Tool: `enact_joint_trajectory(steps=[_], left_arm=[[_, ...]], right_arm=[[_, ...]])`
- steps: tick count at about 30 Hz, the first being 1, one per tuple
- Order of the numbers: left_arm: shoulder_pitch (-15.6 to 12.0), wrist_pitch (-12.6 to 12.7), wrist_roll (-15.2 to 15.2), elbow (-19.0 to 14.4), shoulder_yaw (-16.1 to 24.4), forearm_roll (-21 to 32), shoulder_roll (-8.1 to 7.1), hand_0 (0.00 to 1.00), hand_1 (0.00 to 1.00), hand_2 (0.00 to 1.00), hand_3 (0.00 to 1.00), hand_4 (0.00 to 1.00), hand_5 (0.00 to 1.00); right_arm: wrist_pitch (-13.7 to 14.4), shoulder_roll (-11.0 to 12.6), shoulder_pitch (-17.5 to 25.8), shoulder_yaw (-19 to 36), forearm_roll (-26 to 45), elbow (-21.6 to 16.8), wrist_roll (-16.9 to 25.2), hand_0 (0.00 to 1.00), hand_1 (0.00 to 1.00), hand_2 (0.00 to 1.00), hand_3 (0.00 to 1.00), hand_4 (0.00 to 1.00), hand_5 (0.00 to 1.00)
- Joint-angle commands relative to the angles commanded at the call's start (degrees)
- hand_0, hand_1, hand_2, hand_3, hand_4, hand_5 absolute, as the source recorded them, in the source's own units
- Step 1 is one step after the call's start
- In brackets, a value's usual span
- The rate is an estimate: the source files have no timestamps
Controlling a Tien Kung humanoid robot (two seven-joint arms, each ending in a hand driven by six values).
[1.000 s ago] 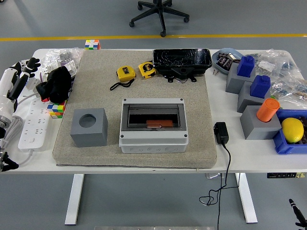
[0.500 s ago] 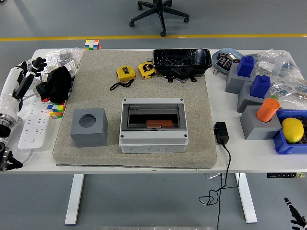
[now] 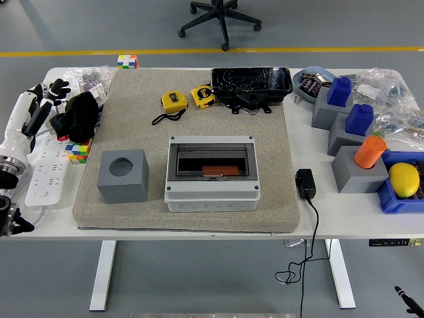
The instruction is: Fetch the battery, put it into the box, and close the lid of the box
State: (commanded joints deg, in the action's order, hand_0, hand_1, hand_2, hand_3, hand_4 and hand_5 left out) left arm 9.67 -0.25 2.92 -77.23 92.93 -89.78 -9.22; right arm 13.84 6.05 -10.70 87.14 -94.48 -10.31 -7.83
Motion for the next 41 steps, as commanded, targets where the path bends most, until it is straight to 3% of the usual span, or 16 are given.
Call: enact_joint_trajectory(steps=[3,4,5,15,16,21,22,27,29,41], left_arm=[[-0.02,0.0,0.01,0.0,-0.17,0.01,-0.03,0.768,0.77,0.724,0.728,0.998,0.998],[-0.01,-0.01,0.01,0.0,-0.2,0.0,-0.05,0.766,0.767,0.725,0.725,0.998,0.998],[-0.01,0.0,0.0,-0.01,-0.19,-0.01,-0.09,0.766,0.767,0.725,0.725,0.998,0.998],[-0.17,-0.07,-0.09,0.06,-0.62,-0.05,-0.35,0.764,0.765,0.721,0.723,0.998,0.998],[-0.2,-0.09,-0.11,0.08,-0.72,-0.05,-0.36,0.762,0.761,0.72,0.723,0.998,0.998],[-0.19,-0.22,-0.24,0.19,-1.07,-0.06,-0.49,0.762,0.761,0.72,0.723,0.998,0.998],[-0.17,-0.24,-0.27,0.18,-1.09,-0.06,-0.5,0.76,0.76,0.719,0.723,0.998,0.998],[-0.14,-0.3,-0.31,0.18,-1.14,-0.09,-0.53,0.76,0.76,0.719,0.723,0.998,0.998],[-0.17,-0.34,-0.32,0.15,-1.18,-0.1,-0.55,0.76,0.759,0.718,0.721,0.998,0.998],[-0.17,-0.37,-0.37,0.02,-0.97,-0.23,-0.58,0.761,0.755,0.717,0.721,0.998,0.998]], right_arm=[[0.47,-0.12,-0.09,1.79,-4.9,0.0,-1.47,0.495,0.459,0.478,0.465,0.747,0.192],[0.54,-0.11,-0.09,1.93,-5.6,0.0,-1.66,0.43,0.421,0.468,0.447,0.687,0.11],[0.46,-0.04,-0.11,1.81,-5.99,0.0,-1.78,0.43,0.421,0.468,0.447,0.687,0.11],[0.33,0.29,0.18,1.92,-3.78,0.0,-0.73,0.448,0.44,0.474,0.434,0.667,0.082],[-0.45,0.28,0.36,2.8,-2.25,0.0,-0.33,0.829,0.8,0.787,0.785,0.998,0.694],[-3.58,0.21,1.05,6.58,1.25,0.0,0.07,0.829,0.8,0.787,0.785,0.998,0.694],[-4.05,0.18,1.18,7.33,0.99,0.0,0.09,0.932,0.885,0.858,0.884,0.998,0.998],[-7.23,0.13,1.82,11.01,-0.4,0.0,-1.4,0.932,0.885,0.858,0.884,0.998,0.998],[-7.93,0.11,1.99,11.92,-0.76,0.0,-1.77,0.974,0.916,0.886,0.909,0.998,0.998],[-8.04,-0.29,2.53,14.65,-2.46,0.0,-2.07,0.978,0.941,0.905,0.927,0.998,0.998]])
